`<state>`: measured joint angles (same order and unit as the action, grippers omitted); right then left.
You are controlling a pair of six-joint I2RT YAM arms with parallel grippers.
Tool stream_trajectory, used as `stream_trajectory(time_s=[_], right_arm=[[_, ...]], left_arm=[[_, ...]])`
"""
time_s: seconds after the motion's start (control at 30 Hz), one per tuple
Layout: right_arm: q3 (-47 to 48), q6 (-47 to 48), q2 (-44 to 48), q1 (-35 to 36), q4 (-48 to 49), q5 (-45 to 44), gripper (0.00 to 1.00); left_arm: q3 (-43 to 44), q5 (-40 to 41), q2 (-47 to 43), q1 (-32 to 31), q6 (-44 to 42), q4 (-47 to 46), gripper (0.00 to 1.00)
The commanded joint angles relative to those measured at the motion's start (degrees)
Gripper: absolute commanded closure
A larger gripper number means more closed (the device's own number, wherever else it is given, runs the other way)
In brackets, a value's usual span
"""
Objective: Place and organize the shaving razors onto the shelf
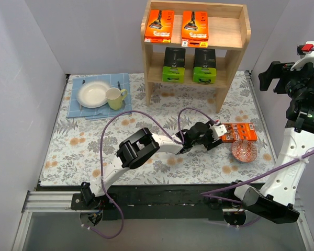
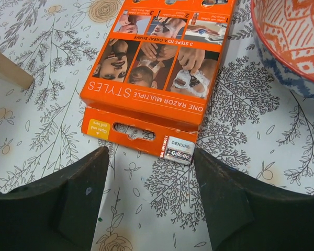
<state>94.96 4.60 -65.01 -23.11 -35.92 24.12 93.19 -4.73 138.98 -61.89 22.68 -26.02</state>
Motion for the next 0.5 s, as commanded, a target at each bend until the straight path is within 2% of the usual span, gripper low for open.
stream_trajectory(time_s=[0.0, 0.23, 0.37, 0.4, 0.47], right_arm=[[-0.38, 0.67, -0.55, 0.17, 2.35, -0.13, 0.01], [-1.18, 1.64, -1.26, 0.26, 1.91, 0.58, 0.01], [-1.09, 1.82, -1.43, 0.18, 1.47, 0.93, 0.01], [-1.09, 1.90, -1.52, 0.26, 1.47, 1.02, 0.01], [-0.83, 1.47, -1.78, 0.26, 1.47, 1.37, 0.01]], left_arm=[[2.96, -0.37, 0.15, -0.42, -1.84, 4.91, 0.35], [14.99, -2.74, 6.74, -0.69, -0.88, 16.51, 0.35], [19.04, -7.12, 8.59, -0.69, 0.96, 23.37, 0.44], [19.83, -7.83, 9.37, -0.60, 1.92, 25.65, 0.50], [20.72, -9.06, 9.56, -0.60, 2.63, 29.17, 0.56]])
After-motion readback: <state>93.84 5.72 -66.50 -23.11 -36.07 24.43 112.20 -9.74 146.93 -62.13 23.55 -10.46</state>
